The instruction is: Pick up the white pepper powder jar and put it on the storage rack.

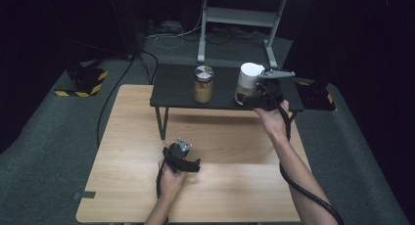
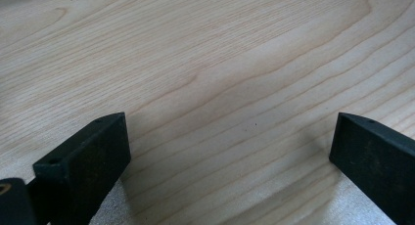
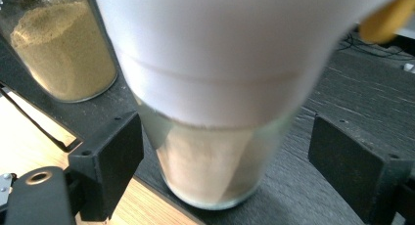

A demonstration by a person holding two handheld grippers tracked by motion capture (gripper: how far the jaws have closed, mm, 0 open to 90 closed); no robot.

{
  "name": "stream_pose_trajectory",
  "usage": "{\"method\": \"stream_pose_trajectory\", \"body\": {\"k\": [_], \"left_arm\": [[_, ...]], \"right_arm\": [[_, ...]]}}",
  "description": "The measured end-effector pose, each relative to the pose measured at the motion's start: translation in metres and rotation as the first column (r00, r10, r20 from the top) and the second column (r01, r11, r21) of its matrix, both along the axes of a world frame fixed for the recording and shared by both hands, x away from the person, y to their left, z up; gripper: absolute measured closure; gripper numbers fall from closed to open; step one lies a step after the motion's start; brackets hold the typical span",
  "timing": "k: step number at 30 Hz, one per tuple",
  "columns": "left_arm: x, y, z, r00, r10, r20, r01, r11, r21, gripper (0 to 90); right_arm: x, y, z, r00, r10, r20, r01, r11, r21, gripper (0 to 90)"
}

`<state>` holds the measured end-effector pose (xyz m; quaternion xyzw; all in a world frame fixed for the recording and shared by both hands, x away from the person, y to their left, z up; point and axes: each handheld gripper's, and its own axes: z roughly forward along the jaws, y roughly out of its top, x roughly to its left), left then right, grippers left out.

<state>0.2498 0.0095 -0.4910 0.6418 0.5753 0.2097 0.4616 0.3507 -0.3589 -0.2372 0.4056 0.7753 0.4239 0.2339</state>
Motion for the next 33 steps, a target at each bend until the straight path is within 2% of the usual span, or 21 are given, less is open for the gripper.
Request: {"method": "stream_pose_trajectory", "body": {"k": [4, 9, 18, 27, 33], "left_arm": [[0.0, 0.0, 0.0, 1.0, 0.0, 0.001, 0.0, 1.0, 0.0, 1.5], [0.0, 0.0, 0.0, 1.0, 0.0, 0.0, 0.0, 1.0, 0.001, 1.5], [0.0, 0.0, 0.0, 1.0, -0.001, 0.0, 0.001, 1.0, 0.001, 1.4], [0.0, 0.0, 0.0, 1.0, 0.0, 0.001, 0.0, 1.0, 0.0, 1.4], [0.0, 0.0, 0.0, 1.0, 0.0, 0.001, 0.0, 1.0, 0.0, 1.4]], "right_arm": [[-0.006, -0.005, -0.003, 0.9999, 0.0, 0.014, 0.0, 1.0, 0.005, 11.6], [-0.02, -0.016, -0.012, 0.9992, -0.005, 0.04, 0.004, 0.9999, 0.014, 11.3], [-0.035, -0.032, -0.025, 0.9987, -0.006, 0.051, 0.005, 0.9995, 0.03, 11.3], [-0.048, -0.038, -0.035, 0.9976, 0.012, 0.069, -0.013, 0.9998, 0.016, 11.4], [-0.067, -0.046, -0.05, 0.9951, 0.044, 0.088, -0.045, 0.999, 0.009, 11.5]]}}
